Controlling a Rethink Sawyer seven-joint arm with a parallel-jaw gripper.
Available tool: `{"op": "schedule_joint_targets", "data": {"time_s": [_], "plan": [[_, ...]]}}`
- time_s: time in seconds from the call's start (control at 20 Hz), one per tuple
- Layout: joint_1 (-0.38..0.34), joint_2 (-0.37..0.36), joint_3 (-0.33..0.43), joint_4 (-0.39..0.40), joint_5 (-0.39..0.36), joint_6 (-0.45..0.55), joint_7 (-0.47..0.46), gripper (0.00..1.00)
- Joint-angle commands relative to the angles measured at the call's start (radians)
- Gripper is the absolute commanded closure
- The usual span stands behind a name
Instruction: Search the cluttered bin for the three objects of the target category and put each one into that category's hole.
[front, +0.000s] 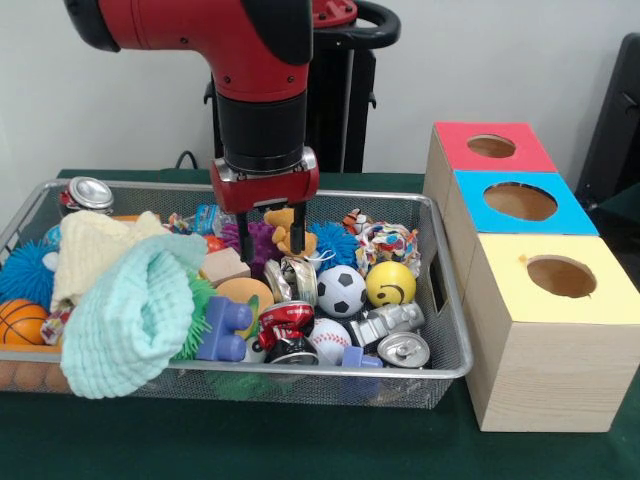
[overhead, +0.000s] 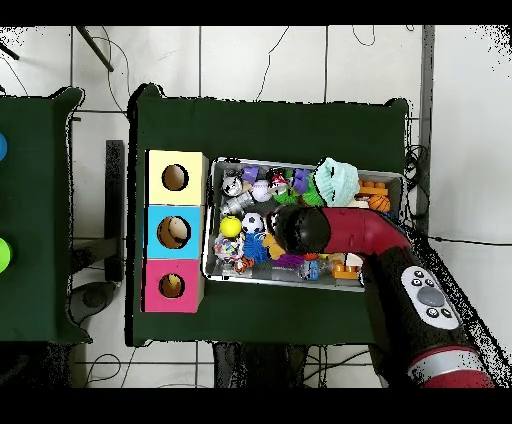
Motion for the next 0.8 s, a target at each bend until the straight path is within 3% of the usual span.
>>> {"op": "schedule_joint_targets", "data": {"time_s": [0.05, 0.25, 0.5, 0.8], "plan": [[-0.013, 0.038, -0.003, 0.048, -0.032, -0.071, 0.085, 0.00], [-0.004, -0.043, -0.002, 0.080, -0.001, -0.010, 0.086, 0.00], [0.033, -0.188, -0.002, 0.069, 0.068, 0.180, 0.073, 0.00], [0.084, -0.210, -0.012, -0.016, 0.087, 0.308, 0.082, 0.00]]}}
